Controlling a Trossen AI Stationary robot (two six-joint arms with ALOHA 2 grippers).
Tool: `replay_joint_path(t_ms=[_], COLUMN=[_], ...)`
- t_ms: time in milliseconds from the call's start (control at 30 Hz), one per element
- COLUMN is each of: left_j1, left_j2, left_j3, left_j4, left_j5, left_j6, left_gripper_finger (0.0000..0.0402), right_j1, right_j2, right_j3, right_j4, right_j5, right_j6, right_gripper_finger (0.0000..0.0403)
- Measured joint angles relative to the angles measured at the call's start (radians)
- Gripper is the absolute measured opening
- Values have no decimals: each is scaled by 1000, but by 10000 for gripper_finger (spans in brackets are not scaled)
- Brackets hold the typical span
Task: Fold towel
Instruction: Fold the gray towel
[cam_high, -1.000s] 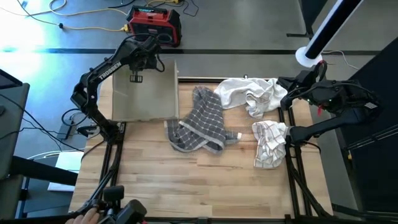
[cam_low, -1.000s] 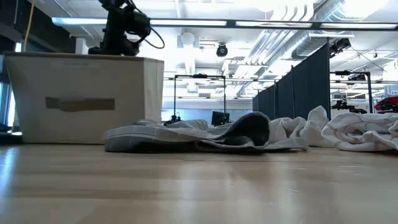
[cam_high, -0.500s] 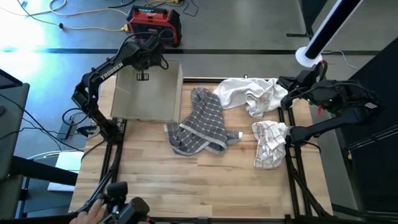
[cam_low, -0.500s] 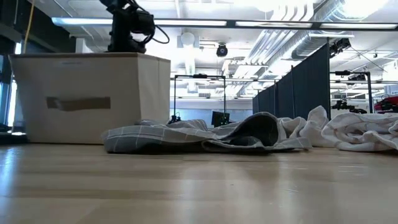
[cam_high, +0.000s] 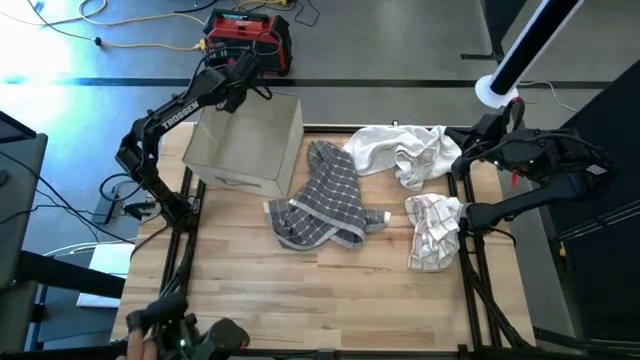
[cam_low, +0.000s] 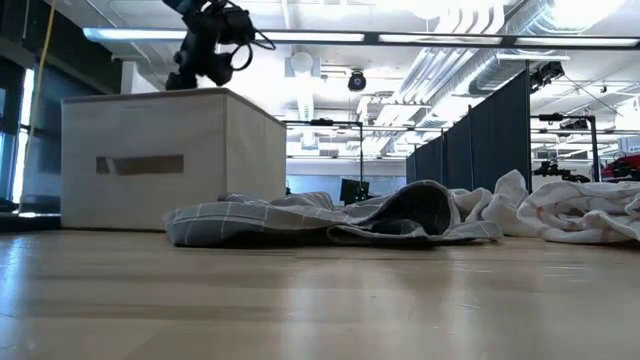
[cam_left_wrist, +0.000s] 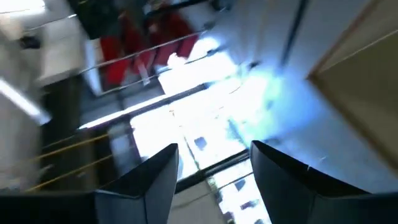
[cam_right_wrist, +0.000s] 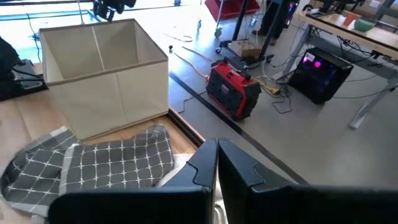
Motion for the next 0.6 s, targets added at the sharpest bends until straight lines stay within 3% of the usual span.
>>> replay_joint_path(t_ms=[133, 300, 367, 600], left_j1=[-93, -269, -340, -521], left_j2=[-50, -121, -146, -170], left_j3=[0, 0, 1, 0], left_j4=[0, -14, -17, 18], left_j5=[-15, 150, 286, 985], left_j6=[4, -135, -249, -693], left_gripper_finger=[189, 186, 186, 186], right_j1=[0, 0, 0, 0], right_j2=[1, 14, 25, 72], right_j3=[0, 0, 1, 1], right_j4=[0, 2, 5, 5], right_j5=[0, -56, -88, -179], right_j6=[0, 3, 2, 0], right_gripper_finger=[0, 0, 0, 0])
